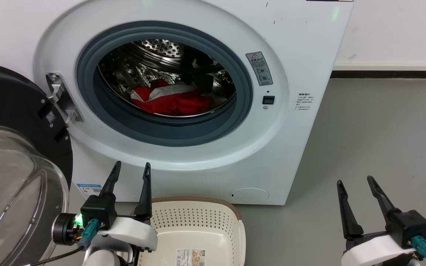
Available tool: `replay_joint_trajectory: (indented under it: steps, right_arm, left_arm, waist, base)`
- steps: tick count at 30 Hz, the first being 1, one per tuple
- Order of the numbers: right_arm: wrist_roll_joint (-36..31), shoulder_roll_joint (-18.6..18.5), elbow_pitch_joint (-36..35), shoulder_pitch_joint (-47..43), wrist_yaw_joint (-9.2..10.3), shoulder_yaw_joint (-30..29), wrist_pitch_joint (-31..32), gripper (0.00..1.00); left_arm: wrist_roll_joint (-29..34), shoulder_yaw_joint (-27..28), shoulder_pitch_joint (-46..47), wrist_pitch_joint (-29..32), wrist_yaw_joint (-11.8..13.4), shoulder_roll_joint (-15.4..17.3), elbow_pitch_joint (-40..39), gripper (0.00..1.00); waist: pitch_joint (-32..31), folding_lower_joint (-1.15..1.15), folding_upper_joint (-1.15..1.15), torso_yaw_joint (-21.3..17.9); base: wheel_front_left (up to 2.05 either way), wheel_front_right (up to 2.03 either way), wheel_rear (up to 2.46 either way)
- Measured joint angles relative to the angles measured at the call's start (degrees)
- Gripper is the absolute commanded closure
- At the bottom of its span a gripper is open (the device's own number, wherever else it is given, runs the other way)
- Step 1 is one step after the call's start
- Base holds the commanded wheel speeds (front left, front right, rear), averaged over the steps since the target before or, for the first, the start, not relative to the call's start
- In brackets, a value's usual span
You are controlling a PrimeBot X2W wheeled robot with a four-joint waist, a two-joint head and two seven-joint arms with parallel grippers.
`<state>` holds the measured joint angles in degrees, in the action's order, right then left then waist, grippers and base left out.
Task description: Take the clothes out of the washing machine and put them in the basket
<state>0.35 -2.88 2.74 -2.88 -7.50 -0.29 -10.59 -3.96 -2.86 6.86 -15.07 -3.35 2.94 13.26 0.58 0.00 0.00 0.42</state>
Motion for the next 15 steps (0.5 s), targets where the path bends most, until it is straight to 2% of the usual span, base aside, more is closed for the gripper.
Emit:
replay_joint_trajectory:
  steps: [9, 15]
  right_arm:
    - [0.32, 0.0, -0.4, 0.02, 0.0, 0.18, -0.02, 0.0]
    - [1.09, 0.0, -0.91, 1.74, -0.01, 1.54, -0.35, 0.0]
  left_arm:
    - [-0.05, 0.49, 0.66, 0.0, 0.08, -0.01, 0.07, 0.0]
    - [0.14, 1.9, 4.71, 0.0, 0.62, 0.21, 0.94, 0.0]
  waist:
    - [0.9, 0.0, 0.0, -0.03]
    - [3.51, 0.0, 0.0, -0.59]
  base:
    - [0.0, 0.0, 0.0]
    - [0.0, 0.0, 0.0]
